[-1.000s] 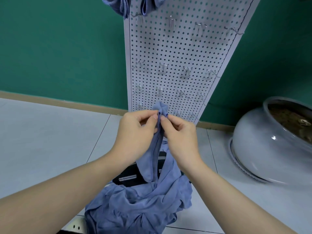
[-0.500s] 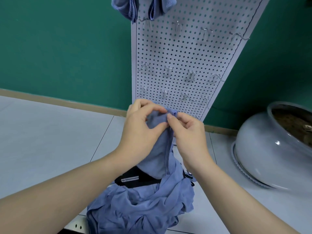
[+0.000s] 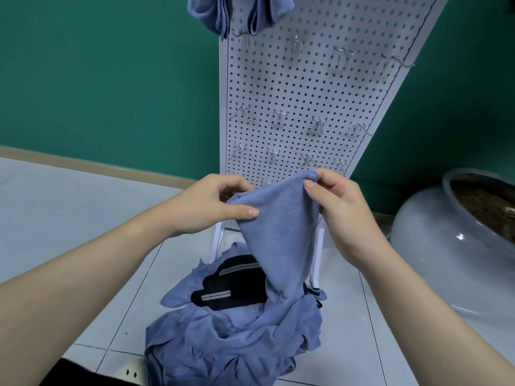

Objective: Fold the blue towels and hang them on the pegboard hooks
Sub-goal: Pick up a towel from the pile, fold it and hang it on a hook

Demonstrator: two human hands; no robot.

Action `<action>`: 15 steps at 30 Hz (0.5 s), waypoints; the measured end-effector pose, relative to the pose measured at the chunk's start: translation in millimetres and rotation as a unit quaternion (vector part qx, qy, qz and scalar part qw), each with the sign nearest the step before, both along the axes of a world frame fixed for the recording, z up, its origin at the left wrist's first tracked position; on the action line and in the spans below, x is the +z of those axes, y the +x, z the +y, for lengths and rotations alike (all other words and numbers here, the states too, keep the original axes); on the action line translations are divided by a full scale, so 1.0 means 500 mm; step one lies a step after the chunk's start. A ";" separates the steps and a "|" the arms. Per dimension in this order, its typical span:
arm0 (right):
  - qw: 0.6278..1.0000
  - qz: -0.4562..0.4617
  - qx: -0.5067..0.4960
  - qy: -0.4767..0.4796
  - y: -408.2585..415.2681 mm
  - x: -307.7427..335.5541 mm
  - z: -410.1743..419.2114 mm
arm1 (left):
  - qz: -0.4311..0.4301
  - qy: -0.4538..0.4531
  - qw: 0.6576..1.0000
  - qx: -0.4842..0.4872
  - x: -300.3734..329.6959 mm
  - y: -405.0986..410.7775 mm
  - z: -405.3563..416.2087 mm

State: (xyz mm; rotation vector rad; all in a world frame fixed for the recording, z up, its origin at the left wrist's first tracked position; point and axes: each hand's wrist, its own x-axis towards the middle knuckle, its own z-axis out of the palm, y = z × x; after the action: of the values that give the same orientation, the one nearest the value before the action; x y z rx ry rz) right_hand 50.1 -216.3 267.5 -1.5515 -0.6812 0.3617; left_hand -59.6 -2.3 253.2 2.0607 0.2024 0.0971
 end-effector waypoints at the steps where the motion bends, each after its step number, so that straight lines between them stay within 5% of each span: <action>1: 1.000 -0.004 -0.006 -0.007 0.005 0.003 -0.004 | -0.002 -0.013 1.000 0.002 0.002 -0.001 0.001; 7: 0.992 -0.026 -0.122 -0.023 0.019 -0.015 0.000 | -0.111 -0.138 0.976 0.130 0.010 0.006 -0.028; 11: 0.982 -0.036 -0.186 0.008 -0.013 -0.029 0.034 | -0.226 -0.063 0.948 0.216 0.019 0.016 -0.052; 15: 0.979 -0.060 -0.187 0.046 -0.035 -0.014 0.053 | -0.281 -0.088 0.925 0.240 0.035 0.014 -0.064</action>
State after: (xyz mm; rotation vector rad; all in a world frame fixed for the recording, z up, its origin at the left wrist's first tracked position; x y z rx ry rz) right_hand 32.7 -189.9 260.7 -1.5829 -0.4750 -0.0448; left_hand -52.7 -34.2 270.9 1.6851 0.3379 0.9255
